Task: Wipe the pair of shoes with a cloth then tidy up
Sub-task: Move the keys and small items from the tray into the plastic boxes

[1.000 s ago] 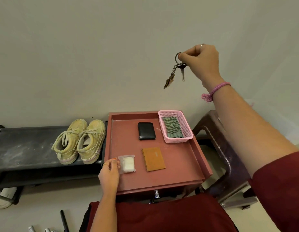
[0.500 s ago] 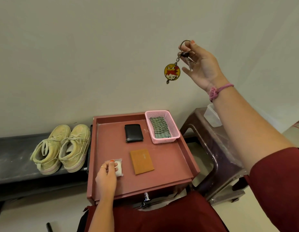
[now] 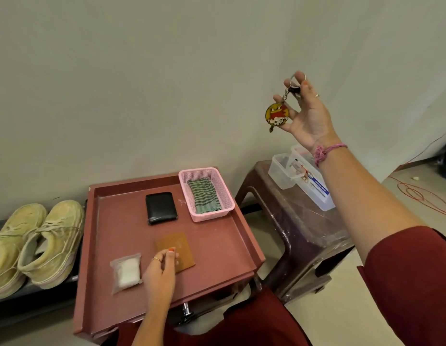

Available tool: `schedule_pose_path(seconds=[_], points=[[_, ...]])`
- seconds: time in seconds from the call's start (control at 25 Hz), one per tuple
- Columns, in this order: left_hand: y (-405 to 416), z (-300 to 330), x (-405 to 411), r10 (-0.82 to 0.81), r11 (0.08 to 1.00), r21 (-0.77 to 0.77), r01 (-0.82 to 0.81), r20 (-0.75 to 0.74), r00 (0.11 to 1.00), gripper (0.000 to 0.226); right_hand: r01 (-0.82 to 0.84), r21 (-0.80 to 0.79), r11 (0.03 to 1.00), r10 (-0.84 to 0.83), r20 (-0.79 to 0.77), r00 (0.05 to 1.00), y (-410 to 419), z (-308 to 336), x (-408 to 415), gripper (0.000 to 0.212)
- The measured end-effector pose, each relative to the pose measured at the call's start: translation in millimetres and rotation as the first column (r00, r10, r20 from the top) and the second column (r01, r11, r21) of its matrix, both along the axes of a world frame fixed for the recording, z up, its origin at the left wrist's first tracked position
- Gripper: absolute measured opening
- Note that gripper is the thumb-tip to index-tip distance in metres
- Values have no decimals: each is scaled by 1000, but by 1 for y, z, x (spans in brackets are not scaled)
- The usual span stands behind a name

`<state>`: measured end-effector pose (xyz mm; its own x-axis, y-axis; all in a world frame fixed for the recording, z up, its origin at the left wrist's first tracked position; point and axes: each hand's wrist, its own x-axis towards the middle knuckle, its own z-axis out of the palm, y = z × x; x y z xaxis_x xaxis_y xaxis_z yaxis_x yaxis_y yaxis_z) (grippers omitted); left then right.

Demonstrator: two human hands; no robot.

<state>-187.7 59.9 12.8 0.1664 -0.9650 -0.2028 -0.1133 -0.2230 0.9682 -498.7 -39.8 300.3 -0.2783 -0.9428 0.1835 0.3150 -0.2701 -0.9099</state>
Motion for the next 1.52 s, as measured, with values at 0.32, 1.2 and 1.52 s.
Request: schedule_pose_path(seconds=[0.32,1.2,1.52], points=[[5,-12,-41,-134,991,28,132,73,988,13,194,208,959,-167,-143,976,5,-58,-78,19],[-5,-27,-76,-246,966,103,235,110,963,16,449,527,721,310,-826,471,-59,-135,-140,13],[-8,-31,-76,-217,973,95,209,93,972,16,586,383,714,467,-884,9,-66,-140,-124,29]])
